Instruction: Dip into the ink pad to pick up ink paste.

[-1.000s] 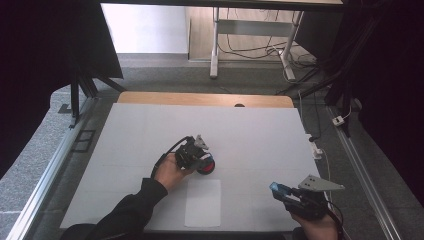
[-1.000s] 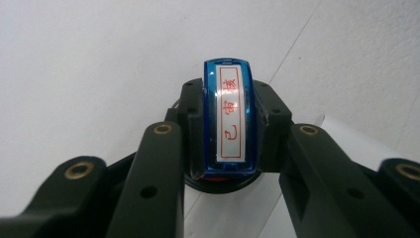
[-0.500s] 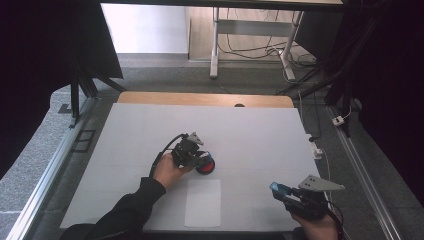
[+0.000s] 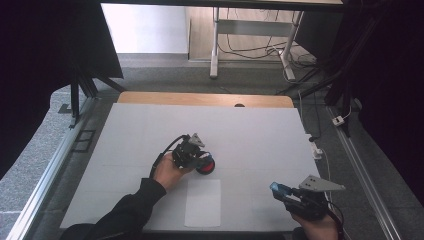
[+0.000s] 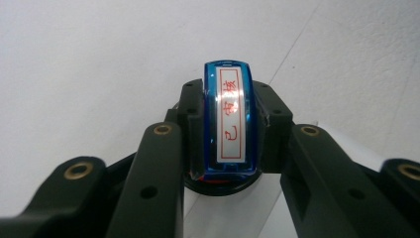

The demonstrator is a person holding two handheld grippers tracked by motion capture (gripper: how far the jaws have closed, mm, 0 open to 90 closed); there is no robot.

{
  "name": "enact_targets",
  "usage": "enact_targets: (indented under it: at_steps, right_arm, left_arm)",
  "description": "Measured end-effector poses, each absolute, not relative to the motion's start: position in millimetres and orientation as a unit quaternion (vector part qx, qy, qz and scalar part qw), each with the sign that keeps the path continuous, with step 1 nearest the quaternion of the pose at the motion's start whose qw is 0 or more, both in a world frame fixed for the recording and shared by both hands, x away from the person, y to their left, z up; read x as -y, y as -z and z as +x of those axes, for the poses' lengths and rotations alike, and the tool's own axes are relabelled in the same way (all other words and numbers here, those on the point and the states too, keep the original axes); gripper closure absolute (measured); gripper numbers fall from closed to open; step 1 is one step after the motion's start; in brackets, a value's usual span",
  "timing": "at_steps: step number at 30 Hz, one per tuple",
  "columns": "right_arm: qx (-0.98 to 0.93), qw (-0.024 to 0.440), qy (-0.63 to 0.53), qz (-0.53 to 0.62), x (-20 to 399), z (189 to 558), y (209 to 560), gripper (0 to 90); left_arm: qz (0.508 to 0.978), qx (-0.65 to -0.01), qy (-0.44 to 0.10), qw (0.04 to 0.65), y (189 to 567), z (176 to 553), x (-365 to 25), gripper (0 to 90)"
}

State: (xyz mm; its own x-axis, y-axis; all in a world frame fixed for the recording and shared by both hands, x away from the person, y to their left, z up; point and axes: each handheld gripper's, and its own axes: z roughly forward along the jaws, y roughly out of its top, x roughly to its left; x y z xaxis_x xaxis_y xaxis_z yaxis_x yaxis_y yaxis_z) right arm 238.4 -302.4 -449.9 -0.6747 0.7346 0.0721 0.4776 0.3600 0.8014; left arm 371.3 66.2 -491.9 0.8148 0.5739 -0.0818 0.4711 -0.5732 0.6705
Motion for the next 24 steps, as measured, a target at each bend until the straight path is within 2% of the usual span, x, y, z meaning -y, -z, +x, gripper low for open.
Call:
enact_targets:
  at_steps: [24]
  right_arm:
    - [-0.815,0.150,-0.425,0.365,301.9,237.6,449.9,68.7]
  left_arm:
    - [0.868,-0.283,-0.060,0.403,462.1,350.6,-85.7,69.5]
